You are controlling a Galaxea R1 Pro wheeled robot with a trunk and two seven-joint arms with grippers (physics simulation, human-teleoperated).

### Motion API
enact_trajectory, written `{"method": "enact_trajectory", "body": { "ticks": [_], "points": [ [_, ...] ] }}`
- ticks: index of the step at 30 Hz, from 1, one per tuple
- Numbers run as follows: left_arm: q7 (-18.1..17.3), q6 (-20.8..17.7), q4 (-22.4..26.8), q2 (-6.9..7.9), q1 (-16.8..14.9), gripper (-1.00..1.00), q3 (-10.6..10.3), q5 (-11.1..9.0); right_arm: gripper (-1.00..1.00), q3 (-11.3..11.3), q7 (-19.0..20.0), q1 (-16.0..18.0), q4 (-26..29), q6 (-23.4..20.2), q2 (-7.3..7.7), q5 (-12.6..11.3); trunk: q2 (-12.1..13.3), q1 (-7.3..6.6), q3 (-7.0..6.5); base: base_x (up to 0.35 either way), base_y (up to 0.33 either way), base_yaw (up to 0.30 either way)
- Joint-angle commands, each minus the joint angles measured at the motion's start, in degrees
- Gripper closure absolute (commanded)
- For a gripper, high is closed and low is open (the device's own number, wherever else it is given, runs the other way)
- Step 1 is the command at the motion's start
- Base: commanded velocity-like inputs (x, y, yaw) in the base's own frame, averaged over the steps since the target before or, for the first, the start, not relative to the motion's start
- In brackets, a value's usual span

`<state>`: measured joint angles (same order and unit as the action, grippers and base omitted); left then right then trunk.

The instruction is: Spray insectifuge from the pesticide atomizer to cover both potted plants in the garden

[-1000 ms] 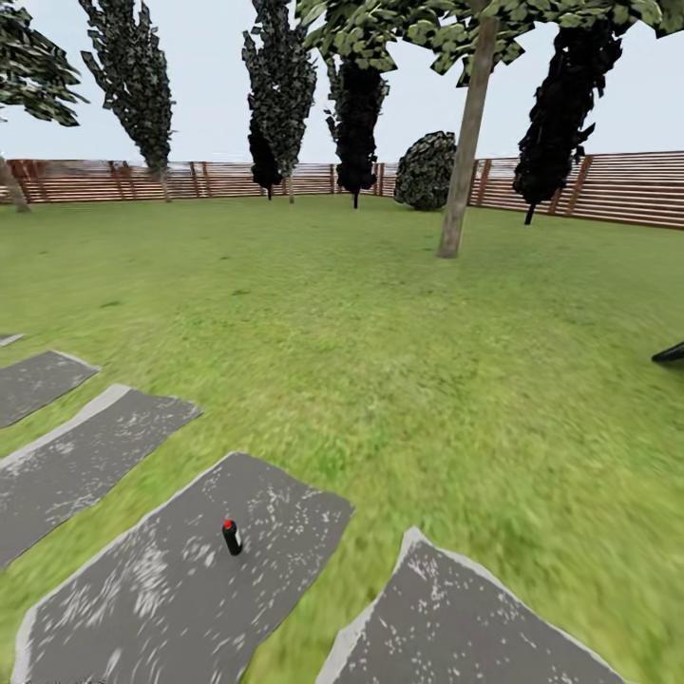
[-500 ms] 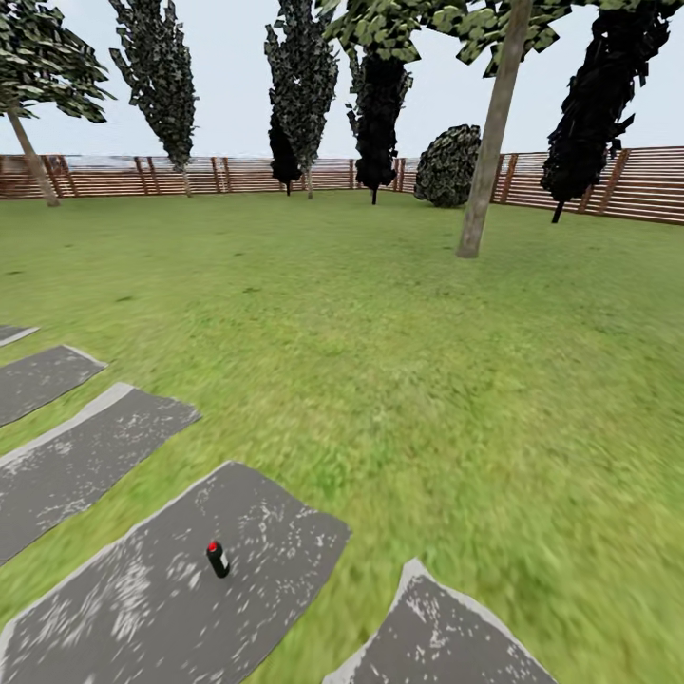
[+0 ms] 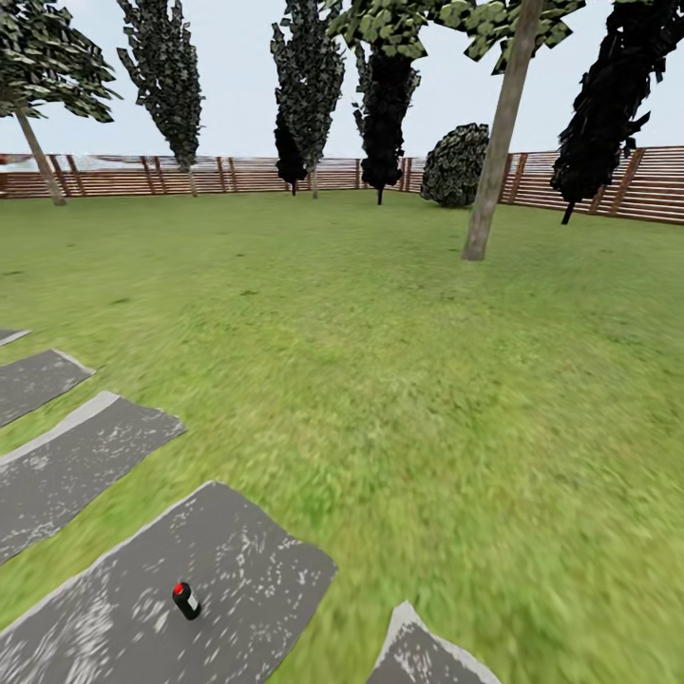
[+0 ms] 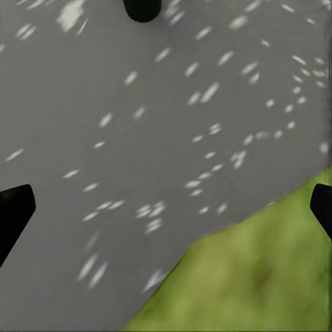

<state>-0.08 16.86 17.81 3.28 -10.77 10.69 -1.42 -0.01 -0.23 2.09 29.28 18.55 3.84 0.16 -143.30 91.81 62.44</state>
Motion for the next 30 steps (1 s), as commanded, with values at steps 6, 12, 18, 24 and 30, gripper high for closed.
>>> {"method": "enact_trajectory", "body": {
  "ticks": [6, 12, 18, 24, 30],
  "points": [
    [-0.01, 0.13, 0.48, 0.03, -0.1, -1.0, -0.07, 0.06, -1.0, 0.03, -0.04, 0.02, -0.02, 0.17, 0.03, 0.02, -0.02, 0.01, 0.13, 0.089, -0.051, 0.142],
    [-0.24, -0.18, 2.46, 0.07, -3.1, -1.0, -0.21, 0.23, -1.0, 0.1, -0.04, 0.07, 3.19, 0.1, 0.03, -0.02, -0.02, 0.01, 0.13, 0.006, -0.003, 0.012],
    [-0.68, -0.79, 2.88, -0.97, -11.55, -1.0, -0.59, 0.29, -1.0, 0.1, -0.04, 6.88, 11.48, -0.4, 0.11, 0.08, -0.02, 0.01, 0.13, 0.0, 0.0, 0.0],
    [-0.51, -0.68, 3.55, -0.3, -13.57, -1.0, -0.52, 0.3, -1.0, 0.1, -0.04, 14.03, 11.83, -1.06, 0.08, 0.03, -0.02, 0.01, 0.13, 0.0, 0.0, 0.0],
    [-0.14, -0.57, 3.8, -0.09, -14.3, -1.0, -0.26, 0.11, -1.0, 0.17, 0.29, 15.32, 11.57, -1.34, 0.17, 0.09, -0.02, 0.01, 0.13, 0.0, 0.0, 0.0]
  ]
}}
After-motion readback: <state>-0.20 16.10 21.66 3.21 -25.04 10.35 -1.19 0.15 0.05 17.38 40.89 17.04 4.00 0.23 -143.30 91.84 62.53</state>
